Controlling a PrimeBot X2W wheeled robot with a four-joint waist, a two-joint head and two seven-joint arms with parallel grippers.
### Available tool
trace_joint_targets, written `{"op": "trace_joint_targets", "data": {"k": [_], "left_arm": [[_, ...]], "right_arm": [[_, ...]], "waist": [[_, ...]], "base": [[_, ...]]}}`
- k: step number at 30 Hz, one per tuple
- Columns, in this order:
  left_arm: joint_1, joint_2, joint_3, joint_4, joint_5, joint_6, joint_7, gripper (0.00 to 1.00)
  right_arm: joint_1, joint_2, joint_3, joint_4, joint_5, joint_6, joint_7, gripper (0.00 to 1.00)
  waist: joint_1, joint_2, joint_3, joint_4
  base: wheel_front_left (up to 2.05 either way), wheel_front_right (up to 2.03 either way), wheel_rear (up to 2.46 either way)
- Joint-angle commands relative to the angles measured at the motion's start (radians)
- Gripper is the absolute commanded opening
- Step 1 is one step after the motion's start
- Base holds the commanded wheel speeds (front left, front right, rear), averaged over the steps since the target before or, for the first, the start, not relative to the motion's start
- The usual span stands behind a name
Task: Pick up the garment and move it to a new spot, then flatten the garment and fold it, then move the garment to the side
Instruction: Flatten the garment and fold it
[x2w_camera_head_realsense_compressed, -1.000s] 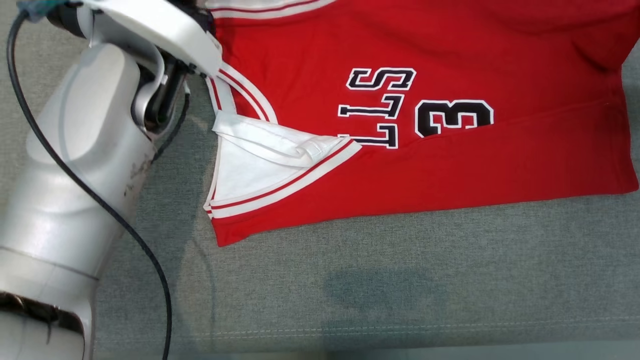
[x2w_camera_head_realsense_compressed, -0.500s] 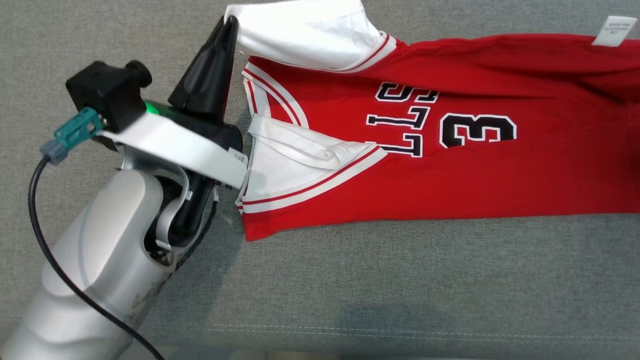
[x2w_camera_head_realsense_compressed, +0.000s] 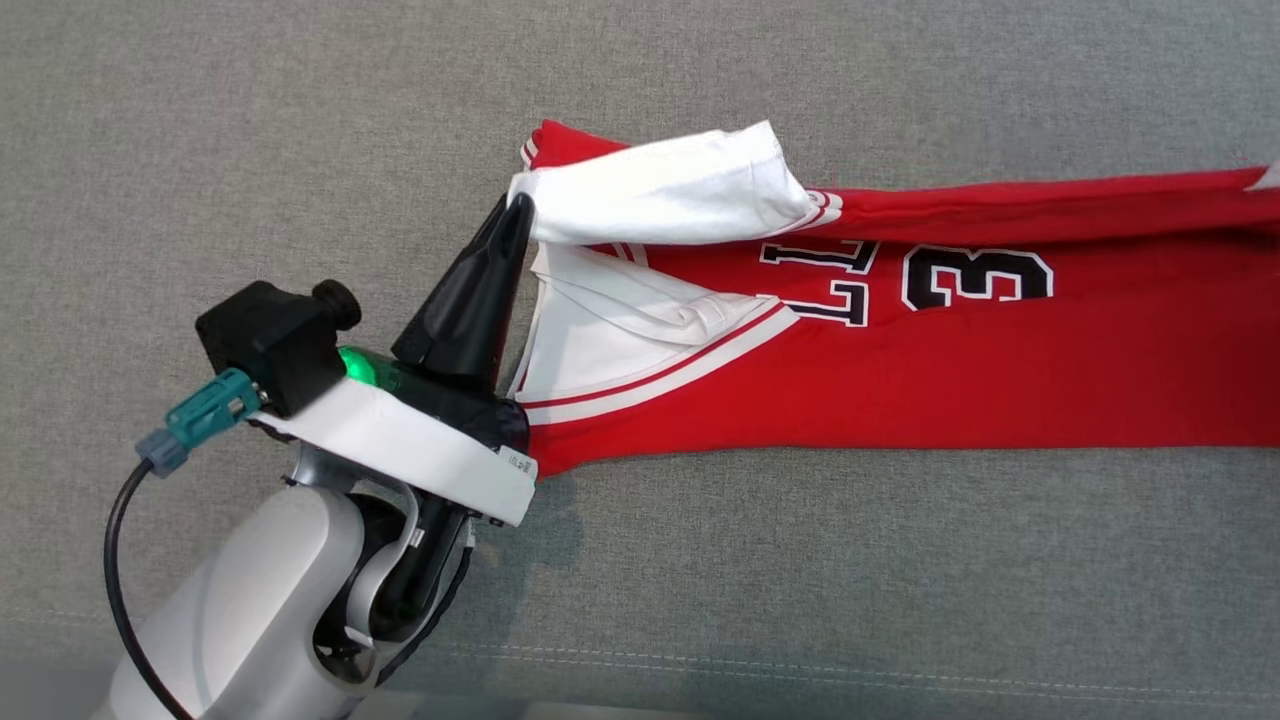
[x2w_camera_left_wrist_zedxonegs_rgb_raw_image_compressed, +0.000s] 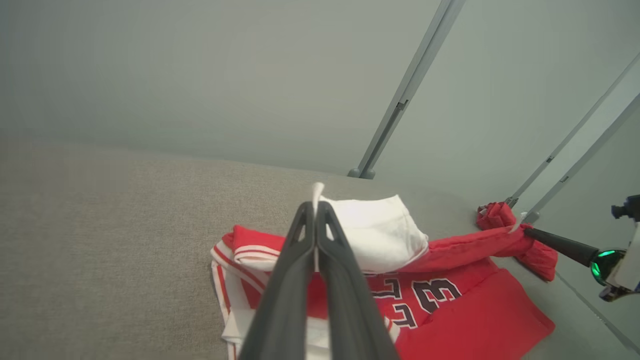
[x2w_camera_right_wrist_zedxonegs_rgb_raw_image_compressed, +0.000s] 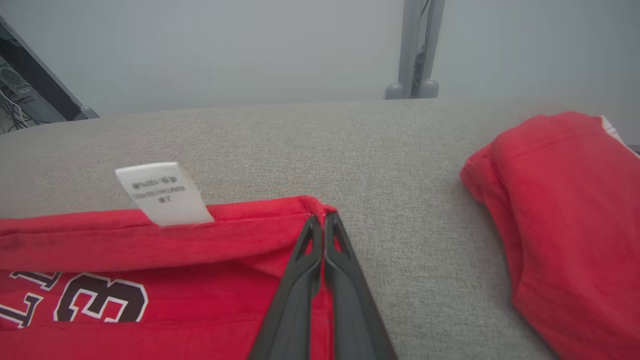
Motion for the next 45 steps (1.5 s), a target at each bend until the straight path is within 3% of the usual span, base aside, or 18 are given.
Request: {"op": "trace_joint_targets", "data": {"k": [1, 16, 29, 30, 31, 32, 33, 45], "left_arm": [[0.005, 0.037, 0.032, -0.03, -0.006, 0.01, 0.009, 0.0], [0.117, 0.025, -0.005, 0.036, -0.052, 0.052, 0.048, 0.0], [0.102, -0.013, -0.027, 0.182, -0.061, 0.023, 0.036, 0.0], [0.099, -0.02, -0.029, 0.189, -0.064, 0.019, 0.035, 0.0], [0.096, -0.026, -0.029, 0.197, -0.066, 0.018, 0.033, 0.19], [0.093, -0.029, -0.031, 0.205, -0.065, 0.018, 0.031, 0.64], [0.09, -0.034, -0.03, 0.212, -0.063, 0.018, 0.026, 1.0], [0.089, -0.033, 0.015, 0.243, -0.007, 0.058, -0.091, 1.0]], "right_arm": [[0.057, -0.047, -0.009, -0.025, -0.005, 0.0, -0.001, 0.0], [0.18, 0.062, -0.073, -0.04, -0.041, 0.0, 0.018, 0.0], [0.156, 0.128, -0.062, 0.053, -0.063, 0.0, 0.023, 0.0], [0.153, 0.13, -0.058, 0.062, -0.064, 0.0, 0.022, 0.1], [0.149, 0.132, -0.056, 0.071, -0.066, 0.0, 0.019, 0.35], [0.145, 0.133, -0.052, 0.078, -0.068, 0.0, 0.017, 0.68], [0.14, 0.136, -0.052, 0.084, -0.071, 0.0, 0.006, 1.0], [0.12, 0.16, -0.061, 0.067, -0.142, 0.0, -0.124, 1.0]], "waist": [[0.0, -0.0001, 0.003, -0.002], [0.0, -0.0001, 0.015, -0.034], [0.0, -0.0001, 0.026, -0.033], [0.0, -0.0001, 0.026, -0.032], [0.0, -0.0001, 0.025, -0.032], [0.0, -0.0001, 0.023, -0.032], [0.0, -0.0001, 0.021, -0.033], [0.0, -0.0001, -0.047, -0.052]], "base": [[0.0, 0.0, 0.0], [0.0, 0.0, 0.0], [0.0, 0.0, 0.0], [0.0, 0.0, 0.0], [0.0, 0.0, 0.0], [0.0, 0.0, 0.0], [0.0, 0.0, 0.0], [0.0, 0.0, 0.0]]}}
